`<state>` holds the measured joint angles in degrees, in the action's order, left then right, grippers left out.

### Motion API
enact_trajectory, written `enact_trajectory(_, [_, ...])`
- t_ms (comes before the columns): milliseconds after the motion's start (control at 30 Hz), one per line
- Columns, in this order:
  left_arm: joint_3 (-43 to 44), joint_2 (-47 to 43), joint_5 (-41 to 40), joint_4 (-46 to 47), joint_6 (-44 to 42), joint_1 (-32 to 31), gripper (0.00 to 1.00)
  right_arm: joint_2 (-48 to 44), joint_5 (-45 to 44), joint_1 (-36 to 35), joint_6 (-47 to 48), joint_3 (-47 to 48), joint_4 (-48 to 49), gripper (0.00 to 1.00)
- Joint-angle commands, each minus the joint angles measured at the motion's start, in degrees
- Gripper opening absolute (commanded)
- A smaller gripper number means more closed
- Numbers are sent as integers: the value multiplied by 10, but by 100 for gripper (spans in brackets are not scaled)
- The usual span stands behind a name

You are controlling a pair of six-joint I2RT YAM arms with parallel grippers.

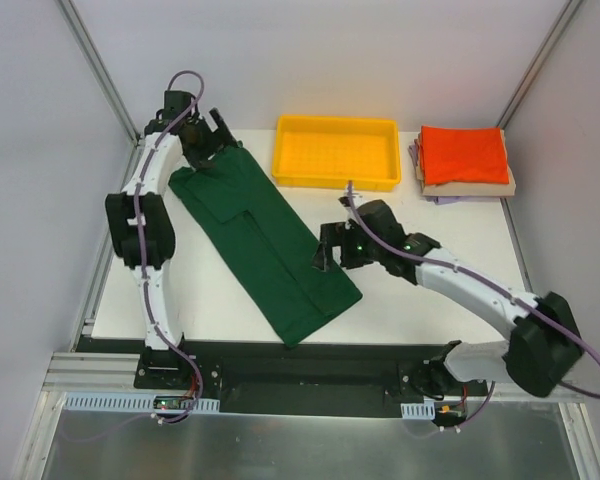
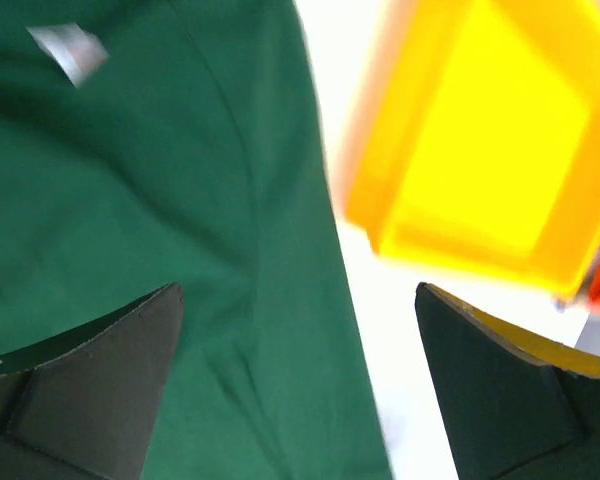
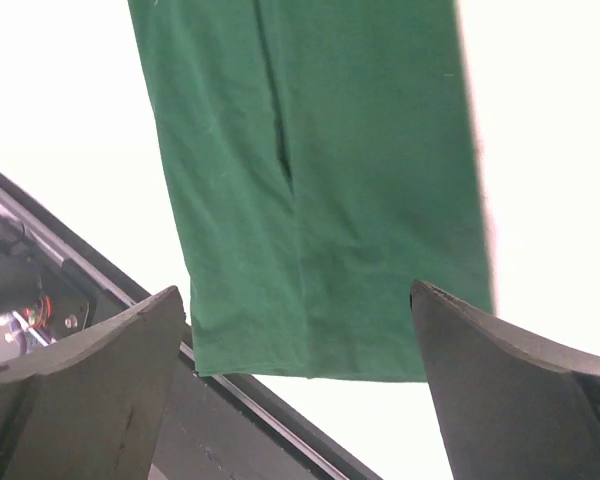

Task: Fold and stack the t-shirts
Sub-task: Rotate the tshirt 70 degrees, then grab the bottom of the folded rectangular tshirt with both arms

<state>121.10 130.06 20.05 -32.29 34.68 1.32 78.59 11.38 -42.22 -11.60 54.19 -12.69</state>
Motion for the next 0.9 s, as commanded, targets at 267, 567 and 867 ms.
enact_trajectory(267, [-552, -529, -130, 78, -130, -379, 99, -252, -79, 98, -100, -208, -20, 96])
enact_trajectory(567, [-671, -525, -99, 61, -95, -629, 89, -259, -43, 112, -118, -241, -30, 96])
enact_trajectory(867, [-708, -470, -102, 58, -47, -680, 68, -208, 2, 113, -138, -253, 7, 99])
